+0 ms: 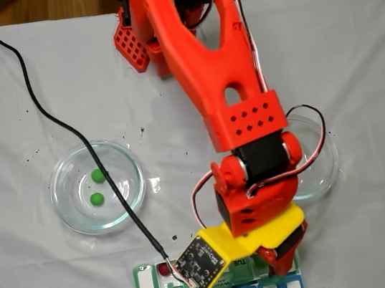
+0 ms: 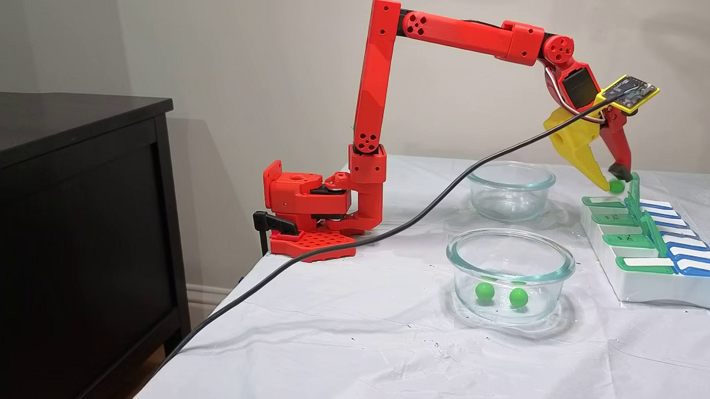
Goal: Sort medicines into box.
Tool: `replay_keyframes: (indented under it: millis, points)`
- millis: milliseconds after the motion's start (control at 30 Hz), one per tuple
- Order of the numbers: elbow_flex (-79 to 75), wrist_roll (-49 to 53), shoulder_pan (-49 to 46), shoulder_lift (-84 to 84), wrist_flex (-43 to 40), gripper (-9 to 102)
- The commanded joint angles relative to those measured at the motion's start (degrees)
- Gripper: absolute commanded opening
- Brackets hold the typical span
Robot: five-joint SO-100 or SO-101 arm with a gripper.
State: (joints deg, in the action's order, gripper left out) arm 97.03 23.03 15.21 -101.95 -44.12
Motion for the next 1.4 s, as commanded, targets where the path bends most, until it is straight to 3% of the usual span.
replay_keyframes:
  millis: [0,167,300,600,800,933,1067,1367]
  points:
    - [-0.88,0.97,1.32,-3.69,-0.88,19]
    - [-0.70,2.72,1.14,-6.33,-5.10,16]
    - [-2.29,5.36,-0.53,-10.28,-13.71,0]
    - [-5.89,23.03,-12.22,-20.83,-36.39,0]
    - [-3.43,41.92,-26.10,-22.76,-37.09,0]
    - [4.66,50.45,-31.46,-26.98,-32.70,0]
    - [10.90,54.49,-35.42,-28.12,-29.00,0]
    - [16.17,61.00,-40.69,-25.40,-29.36,0]
